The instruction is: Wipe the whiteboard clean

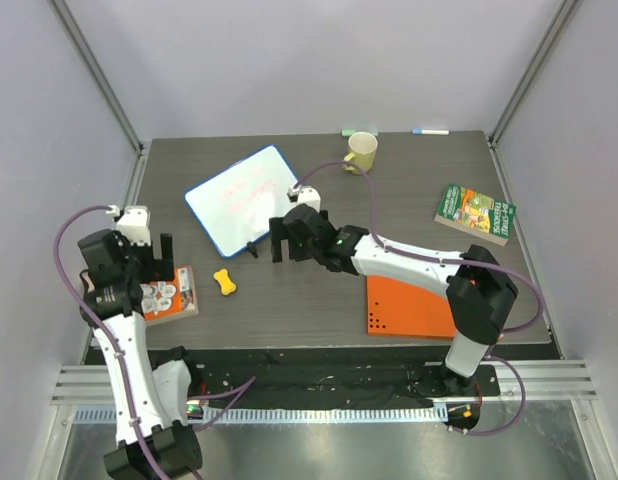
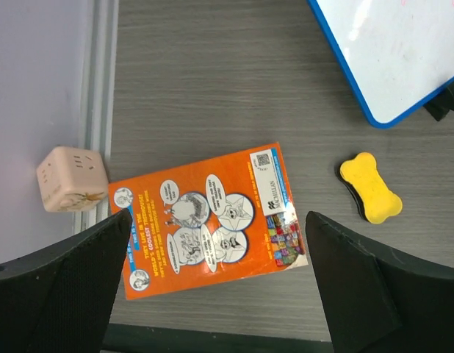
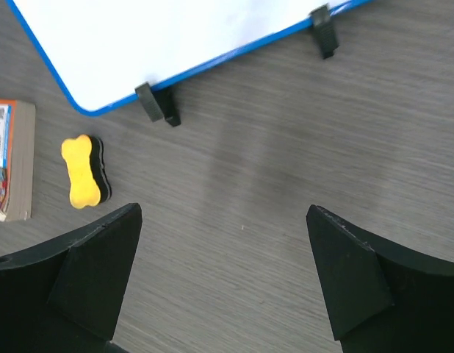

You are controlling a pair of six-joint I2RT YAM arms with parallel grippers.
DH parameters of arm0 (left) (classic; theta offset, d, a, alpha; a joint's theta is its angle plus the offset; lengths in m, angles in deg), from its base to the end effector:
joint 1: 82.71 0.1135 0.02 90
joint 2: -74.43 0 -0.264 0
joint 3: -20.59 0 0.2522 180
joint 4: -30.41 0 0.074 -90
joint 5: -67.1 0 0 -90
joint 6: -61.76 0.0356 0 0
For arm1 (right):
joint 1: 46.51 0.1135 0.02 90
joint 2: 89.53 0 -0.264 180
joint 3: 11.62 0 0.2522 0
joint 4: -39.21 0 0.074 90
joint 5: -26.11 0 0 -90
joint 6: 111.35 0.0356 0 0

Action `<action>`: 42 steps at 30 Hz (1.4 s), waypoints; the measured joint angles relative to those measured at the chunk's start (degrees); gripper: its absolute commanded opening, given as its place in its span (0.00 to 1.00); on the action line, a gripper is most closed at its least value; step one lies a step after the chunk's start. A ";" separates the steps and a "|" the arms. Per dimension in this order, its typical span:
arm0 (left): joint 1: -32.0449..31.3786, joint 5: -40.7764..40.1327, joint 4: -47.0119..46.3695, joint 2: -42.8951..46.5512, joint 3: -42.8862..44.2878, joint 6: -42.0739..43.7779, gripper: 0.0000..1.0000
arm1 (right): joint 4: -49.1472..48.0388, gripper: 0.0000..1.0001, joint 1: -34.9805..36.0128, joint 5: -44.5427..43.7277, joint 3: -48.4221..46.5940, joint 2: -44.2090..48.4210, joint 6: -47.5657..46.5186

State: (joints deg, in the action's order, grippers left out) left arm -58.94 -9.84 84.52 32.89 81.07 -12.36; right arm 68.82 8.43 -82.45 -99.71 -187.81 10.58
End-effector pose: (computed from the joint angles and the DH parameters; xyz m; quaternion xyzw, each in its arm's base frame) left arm 0.1403 0.0530 0.3078 -0.0084 0.8834 0.0602 0.4646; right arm 0.2327 0.3119 0.2612 -0.1112 0.8894 0.1818 0.4044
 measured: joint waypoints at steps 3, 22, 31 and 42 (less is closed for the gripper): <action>0.00 0.00 3.80 -4.04 3.56 -0.48 1.00 | -1.27 0.99 0.68 2.05 0.72 -1.86 0.35; 4.81 11.47 18.03 -29.94 22.45 -3.67 1.00 | 5.66 0.79 16.76 -6.34 -21.75 -24.76 -6.62; 7.37 23.50 24.48 -33.42 26.25 -3.54 1.00 | 4.87 0.79 13.33 -5.40 -25.55 -29.55 -7.87; 7.39 23.82 24.81 -30.77 22.62 -1.88 1.00 | 3.19 0.72 13.46 0.35 -32.48 -32.02 -9.31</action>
State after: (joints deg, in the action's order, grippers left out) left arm -51.56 13.99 109.33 2.12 103.69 -14.24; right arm 72.02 21.89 -82.10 -132.19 -219.83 1.26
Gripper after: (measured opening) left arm 0.996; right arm 0.754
